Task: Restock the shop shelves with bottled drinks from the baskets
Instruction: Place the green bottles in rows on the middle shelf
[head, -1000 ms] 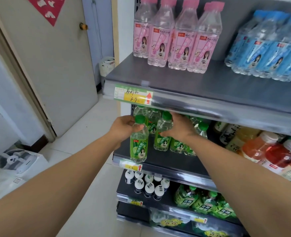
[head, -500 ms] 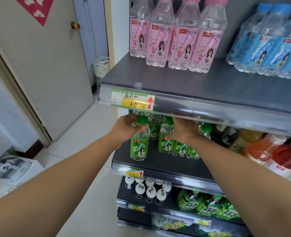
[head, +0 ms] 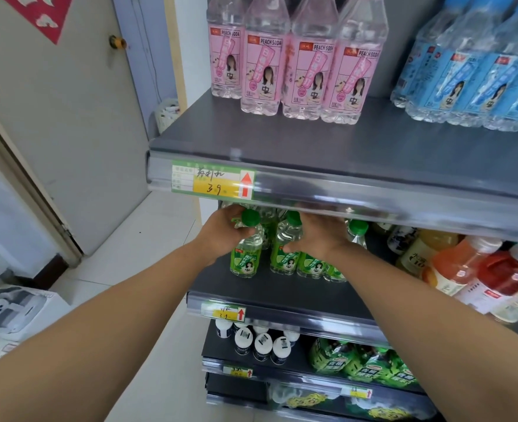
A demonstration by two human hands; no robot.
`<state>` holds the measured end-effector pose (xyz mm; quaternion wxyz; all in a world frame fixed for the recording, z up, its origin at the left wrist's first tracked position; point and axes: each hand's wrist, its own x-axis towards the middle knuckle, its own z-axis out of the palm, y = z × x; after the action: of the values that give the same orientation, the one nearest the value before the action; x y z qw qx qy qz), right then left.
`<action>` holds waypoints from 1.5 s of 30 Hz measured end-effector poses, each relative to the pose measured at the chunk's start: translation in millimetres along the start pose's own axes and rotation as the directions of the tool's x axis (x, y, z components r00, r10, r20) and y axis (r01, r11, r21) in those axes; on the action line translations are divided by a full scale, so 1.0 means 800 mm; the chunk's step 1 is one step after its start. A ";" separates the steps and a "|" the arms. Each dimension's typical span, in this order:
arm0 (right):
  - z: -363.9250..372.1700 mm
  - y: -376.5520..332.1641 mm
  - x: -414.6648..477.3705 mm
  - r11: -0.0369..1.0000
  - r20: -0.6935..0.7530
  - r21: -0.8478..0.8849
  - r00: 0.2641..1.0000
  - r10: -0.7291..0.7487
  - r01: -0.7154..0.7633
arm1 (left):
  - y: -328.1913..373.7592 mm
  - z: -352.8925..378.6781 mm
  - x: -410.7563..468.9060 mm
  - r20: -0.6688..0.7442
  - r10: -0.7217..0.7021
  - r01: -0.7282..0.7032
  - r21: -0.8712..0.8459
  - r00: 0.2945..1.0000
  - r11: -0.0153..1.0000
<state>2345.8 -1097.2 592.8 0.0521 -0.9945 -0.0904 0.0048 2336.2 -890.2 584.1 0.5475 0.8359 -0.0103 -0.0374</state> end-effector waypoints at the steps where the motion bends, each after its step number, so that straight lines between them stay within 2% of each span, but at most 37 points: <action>1: -0.002 0.001 -0.001 0.999 0.014 0.040 1.000 0.005 -0.006 | 0.001 0.003 0.002 -0.004 0.014 -0.014 0.014 1.000 1.000; 7: -0.010 0.003 -0.006 0.979 0.070 0.203 0.998 0.004 -0.018 | 0.009 0.015 0.011 -0.028 0.052 -0.050 0.053 0.998 0.997; 11: -0.011 0.005 -0.008 0.978 0.068 0.207 0.998 -0.001 -0.013 | 0.013 0.027 0.018 -0.078 0.031 -0.028 0.034 0.996 0.999; 20: -0.010 0.004 -0.009 0.985 0.031 0.172 0.999 -0.023 0.017 | 0.011 0.037 0.027 -0.091 -0.002 0.005 0.029 0.996 1.000; 24: -0.012 0.003 -0.010 0.982 0.038 0.185 0.999 -0.033 0.025 | 0.015 0.034 0.025 -0.073 -0.019 0.030 0.144 0.997 0.989; 29: -0.017 0.005 -0.018 0.994 -0.038 0.087 0.997 -0.066 0.069 | 0.025 0.038 0.015 -0.077 -0.023 0.050 0.366 0.997 0.929; 32: -0.017 0.011 -0.027 0.995 -0.081 0.019 0.992 -0.092 0.094 | 0.027 0.037 0.004 -0.091 -0.019 0.064 0.523 0.996 0.850; 36: -0.020 0.017 -0.051 0.990 -0.178 -0.094 0.976 -0.123 0.107 | 0.026 0.033 -0.021 -0.091 -0.033 0.081 0.600 0.995 0.796; 38: -0.022 0.019 -0.066 0.981 -0.226 -0.156 0.962 -0.150 0.116 | 0.026 0.033 -0.036 -0.052 -0.005 0.038 0.654 0.999 0.756; 41: -0.023 0.024 -0.095 0.984 -0.209 -0.153 0.970 -0.126 0.095 | 0.028 0.034 -0.059 0.040 0.033 -0.051 0.735 0.999 0.676; 45: -0.019 0.028 -0.144 0.988 -0.113 -0.152 0.993 -0.033 0.016 | 0.032 0.041 -0.092 0.138 0.053 -0.141 0.781 0.989 0.609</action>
<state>2237.0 -1141.2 605.4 -0.0183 -0.9931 -0.0995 -0.0601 2261.3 -925.9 598.4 0.1247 0.9864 -0.0984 -0.0414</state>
